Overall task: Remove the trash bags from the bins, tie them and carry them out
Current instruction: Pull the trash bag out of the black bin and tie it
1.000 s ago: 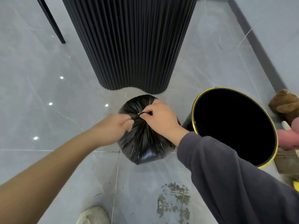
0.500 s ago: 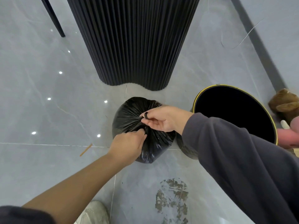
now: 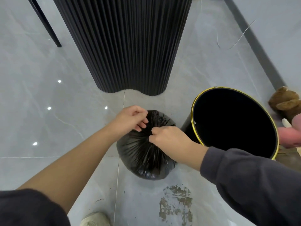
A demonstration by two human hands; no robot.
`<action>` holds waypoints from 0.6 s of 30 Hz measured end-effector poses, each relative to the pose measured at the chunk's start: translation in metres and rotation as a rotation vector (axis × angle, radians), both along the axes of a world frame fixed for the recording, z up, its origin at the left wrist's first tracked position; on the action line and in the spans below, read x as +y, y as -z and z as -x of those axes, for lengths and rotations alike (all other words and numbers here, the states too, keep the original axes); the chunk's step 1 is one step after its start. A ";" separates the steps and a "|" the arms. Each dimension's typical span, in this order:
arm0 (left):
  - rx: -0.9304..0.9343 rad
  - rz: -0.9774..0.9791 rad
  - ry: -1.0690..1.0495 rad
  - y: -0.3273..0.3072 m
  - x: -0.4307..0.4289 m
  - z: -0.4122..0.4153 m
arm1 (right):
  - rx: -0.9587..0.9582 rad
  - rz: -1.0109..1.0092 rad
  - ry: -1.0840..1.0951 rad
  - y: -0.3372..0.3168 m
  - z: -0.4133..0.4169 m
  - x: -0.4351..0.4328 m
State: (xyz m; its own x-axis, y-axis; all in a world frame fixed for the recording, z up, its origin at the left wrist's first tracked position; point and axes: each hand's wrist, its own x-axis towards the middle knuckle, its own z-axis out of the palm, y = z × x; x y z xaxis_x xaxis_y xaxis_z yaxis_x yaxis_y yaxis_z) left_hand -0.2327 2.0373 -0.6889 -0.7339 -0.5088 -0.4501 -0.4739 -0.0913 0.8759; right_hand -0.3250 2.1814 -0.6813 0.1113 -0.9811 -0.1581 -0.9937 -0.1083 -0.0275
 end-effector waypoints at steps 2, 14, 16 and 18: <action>-0.040 -0.139 0.074 0.000 0.001 0.008 | 0.000 0.108 -0.095 0.006 0.004 0.005; 0.003 -0.316 0.137 0.022 0.003 0.007 | -0.022 0.406 -0.227 0.031 0.031 0.001; 0.037 -0.326 0.042 0.029 0.006 0.004 | -0.074 0.393 -0.113 0.036 0.030 -0.004; 0.055 -0.330 -0.037 0.035 0.009 0.001 | -0.247 0.356 0.026 0.040 0.027 -0.007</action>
